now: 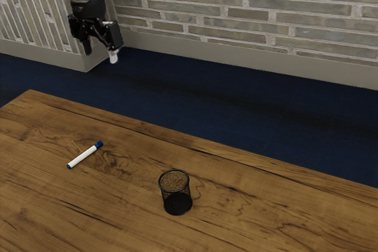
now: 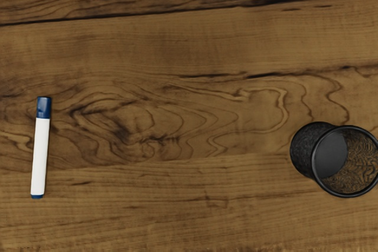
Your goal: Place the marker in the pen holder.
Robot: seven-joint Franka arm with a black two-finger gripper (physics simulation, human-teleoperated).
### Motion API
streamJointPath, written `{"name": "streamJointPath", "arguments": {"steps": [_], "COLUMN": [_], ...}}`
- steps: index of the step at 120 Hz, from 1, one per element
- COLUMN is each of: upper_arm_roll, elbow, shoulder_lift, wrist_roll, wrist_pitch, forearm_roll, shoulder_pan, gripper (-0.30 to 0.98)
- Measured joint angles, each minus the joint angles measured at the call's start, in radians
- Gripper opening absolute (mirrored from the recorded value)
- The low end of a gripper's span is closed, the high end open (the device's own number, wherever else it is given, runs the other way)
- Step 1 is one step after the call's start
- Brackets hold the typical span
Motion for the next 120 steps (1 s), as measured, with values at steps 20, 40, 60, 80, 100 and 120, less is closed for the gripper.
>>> {"name": "streamJointPath", "arguments": {"steps": [20,40,60,80,100,120], "upper_arm_roll": [-0.02,0.038,0.116,0.182,0.212,0.229], "elbow": [-0.161,-0.505,-0.56,-0.563,-0.562,-0.562], "shoulder_lift": [-0.042,0.008,0.124,0.188,0.249,0.262], "wrist_roll": [-0.005,-0.007,0.075,0.156,0.219,0.265], "wrist_pitch": [0.063,0.296,0.555,0.697,0.793,0.841], "forearm_roll": [0.027,0.034,0.08,0.094,0.096,0.096], "shoulder_pan": [-0.001,-0.078,-0.015,-0.003,-0.004,-0.004], "gripper": [0.69,0.69,0.69,0.69,0.69,0.69]}}
